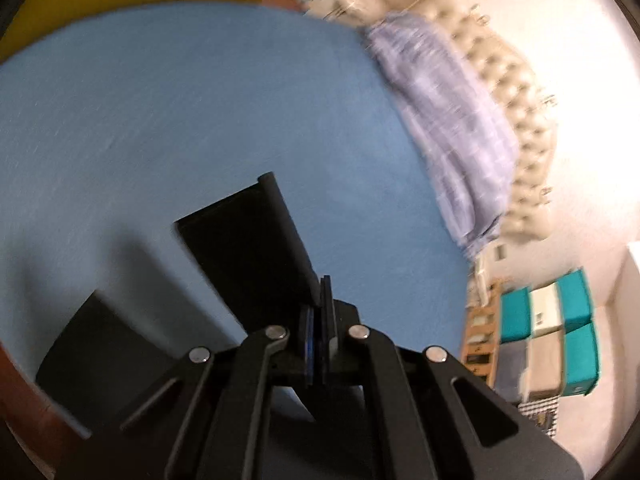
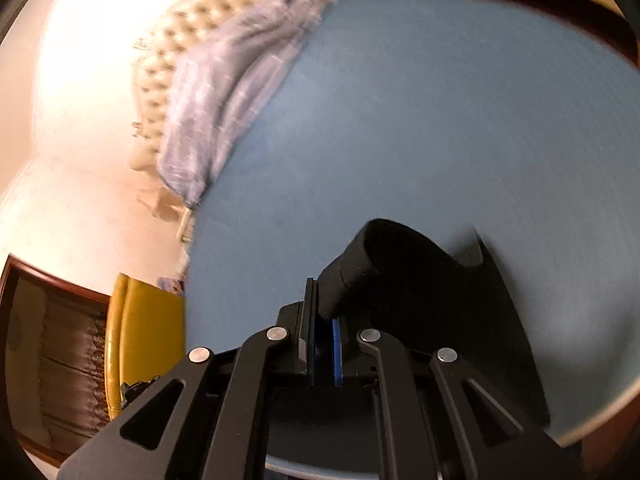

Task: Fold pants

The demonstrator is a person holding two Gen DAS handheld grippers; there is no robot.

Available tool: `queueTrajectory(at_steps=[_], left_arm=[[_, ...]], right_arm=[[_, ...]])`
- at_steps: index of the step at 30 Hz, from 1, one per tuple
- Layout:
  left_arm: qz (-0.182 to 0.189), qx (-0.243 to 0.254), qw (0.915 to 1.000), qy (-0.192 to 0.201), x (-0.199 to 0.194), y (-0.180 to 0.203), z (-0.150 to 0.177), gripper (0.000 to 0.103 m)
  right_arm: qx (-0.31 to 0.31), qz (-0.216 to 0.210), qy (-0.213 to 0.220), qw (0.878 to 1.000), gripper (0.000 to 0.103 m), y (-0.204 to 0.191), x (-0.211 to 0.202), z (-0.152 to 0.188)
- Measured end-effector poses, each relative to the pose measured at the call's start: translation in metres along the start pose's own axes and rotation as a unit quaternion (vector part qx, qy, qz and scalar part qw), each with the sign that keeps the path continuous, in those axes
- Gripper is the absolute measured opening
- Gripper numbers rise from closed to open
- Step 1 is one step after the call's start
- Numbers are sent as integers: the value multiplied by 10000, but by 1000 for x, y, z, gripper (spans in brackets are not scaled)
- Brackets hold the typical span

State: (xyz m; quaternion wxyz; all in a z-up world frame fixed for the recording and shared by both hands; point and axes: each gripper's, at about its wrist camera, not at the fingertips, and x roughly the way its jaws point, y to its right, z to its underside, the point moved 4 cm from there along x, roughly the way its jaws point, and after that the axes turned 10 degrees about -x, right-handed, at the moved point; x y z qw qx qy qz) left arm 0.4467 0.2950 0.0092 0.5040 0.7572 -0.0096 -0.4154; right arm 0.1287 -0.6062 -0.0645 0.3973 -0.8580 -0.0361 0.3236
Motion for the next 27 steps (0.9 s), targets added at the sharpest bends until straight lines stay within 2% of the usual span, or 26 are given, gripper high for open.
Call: queueTrajectory(at_steps=[2, 4, 6, 8, 11, 14, 18, 21, 27], left_arm=[[194, 305, 9991, 215, -19, 4, 11, 2], [268, 385, 9988, 130, -32, -21, 30, 2], [237, 264, 9994, 32, -40, -71, 50, 2], [56, -14, 10000, -60, -42, -135, 69, 2], [-125, -464, 9984, -291, -35, -208, 91, 2], [-258, -810, 9954, -443, -30, -261, 108, 2], [-102, -862, 9954, -393, -33, -274, 109, 2], [5, -667, 9973, -315, -40, -262, 105, 2], [35, -899, 9951, -416, -34, -273, 107, 2]], right_arm=[[-262, -175, 333, 9989, 8, -17, -16, -11], [-479, -153, 421, 9978, 8, -18, -28, 0], [-366, 22, 273, 9990, 8, 9, -32, 36], [-133, 38, 108, 9998, 8, 38, -31, 72], [299, 54, -165, 9994, 8, 85, -22, 132], [676, 142, -355, 9970, 8, 116, -12, 167], [872, 111, -398, 9953, 8, 132, -10, 184], [637, 95, -312, 9974, 8, 119, -15, 178], [681, 271, -491, 9961, 8, 132, -4, 187]])
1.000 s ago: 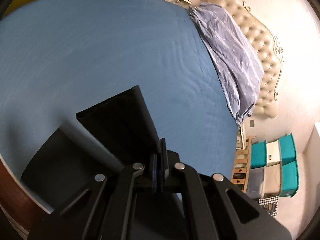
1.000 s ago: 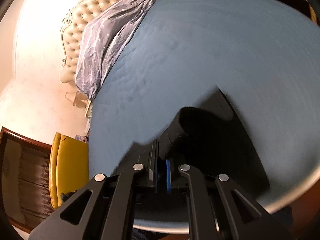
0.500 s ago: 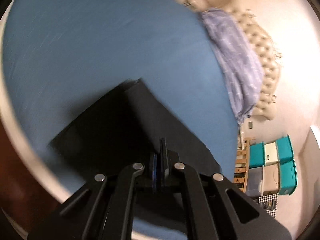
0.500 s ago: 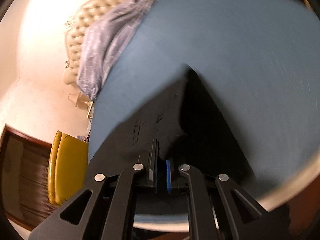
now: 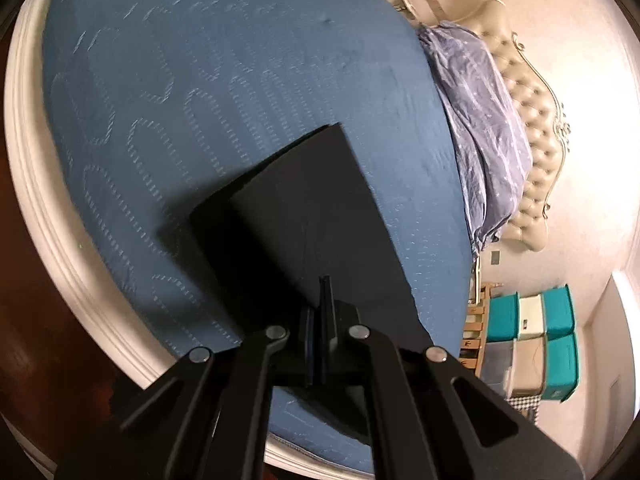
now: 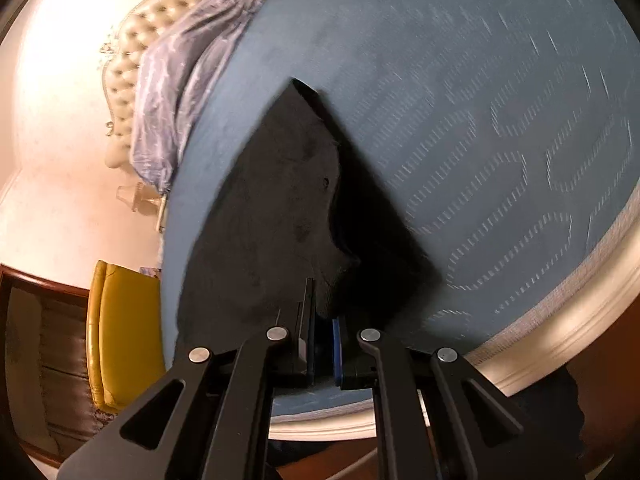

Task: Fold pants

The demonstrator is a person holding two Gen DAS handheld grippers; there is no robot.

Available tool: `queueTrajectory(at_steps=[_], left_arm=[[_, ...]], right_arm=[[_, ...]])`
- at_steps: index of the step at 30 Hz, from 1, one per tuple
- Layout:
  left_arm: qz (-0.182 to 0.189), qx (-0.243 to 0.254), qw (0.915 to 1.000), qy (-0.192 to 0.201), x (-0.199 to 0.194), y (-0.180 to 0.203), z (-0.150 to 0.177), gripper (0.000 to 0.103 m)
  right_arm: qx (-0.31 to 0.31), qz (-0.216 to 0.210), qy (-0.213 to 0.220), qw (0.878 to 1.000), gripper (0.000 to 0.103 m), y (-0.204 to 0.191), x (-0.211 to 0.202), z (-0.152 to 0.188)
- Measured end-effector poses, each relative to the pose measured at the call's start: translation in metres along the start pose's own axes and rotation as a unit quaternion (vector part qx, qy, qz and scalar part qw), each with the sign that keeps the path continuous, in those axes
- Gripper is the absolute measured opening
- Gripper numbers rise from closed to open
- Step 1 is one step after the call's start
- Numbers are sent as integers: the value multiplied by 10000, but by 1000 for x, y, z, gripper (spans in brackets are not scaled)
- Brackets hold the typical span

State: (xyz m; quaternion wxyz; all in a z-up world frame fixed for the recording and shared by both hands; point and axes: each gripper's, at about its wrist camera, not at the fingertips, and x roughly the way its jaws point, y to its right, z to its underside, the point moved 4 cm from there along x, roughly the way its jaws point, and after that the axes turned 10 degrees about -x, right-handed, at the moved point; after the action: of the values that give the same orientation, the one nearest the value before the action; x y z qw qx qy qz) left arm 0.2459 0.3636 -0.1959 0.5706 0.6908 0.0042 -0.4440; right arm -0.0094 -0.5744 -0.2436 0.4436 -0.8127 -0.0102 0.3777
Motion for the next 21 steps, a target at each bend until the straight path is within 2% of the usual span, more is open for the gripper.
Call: queueTrajectory(at_steps=[10, 15, 21], left_arm=[[37, -105, 9999, -26, -1, -15, 1, 2], [91, -204, 9997, -42, -3, -21, -2, 2], [-36, -330, 9994, -51, 7, -32, -3, 2]], right_arm=[[-186, 91, -11, 9998, 7, -4, -7, 3], [-20, -59, 13, 10000, 7, -3, -13, 4], [-141, 191, -150, 9996, 7, 3, -1, 6]])
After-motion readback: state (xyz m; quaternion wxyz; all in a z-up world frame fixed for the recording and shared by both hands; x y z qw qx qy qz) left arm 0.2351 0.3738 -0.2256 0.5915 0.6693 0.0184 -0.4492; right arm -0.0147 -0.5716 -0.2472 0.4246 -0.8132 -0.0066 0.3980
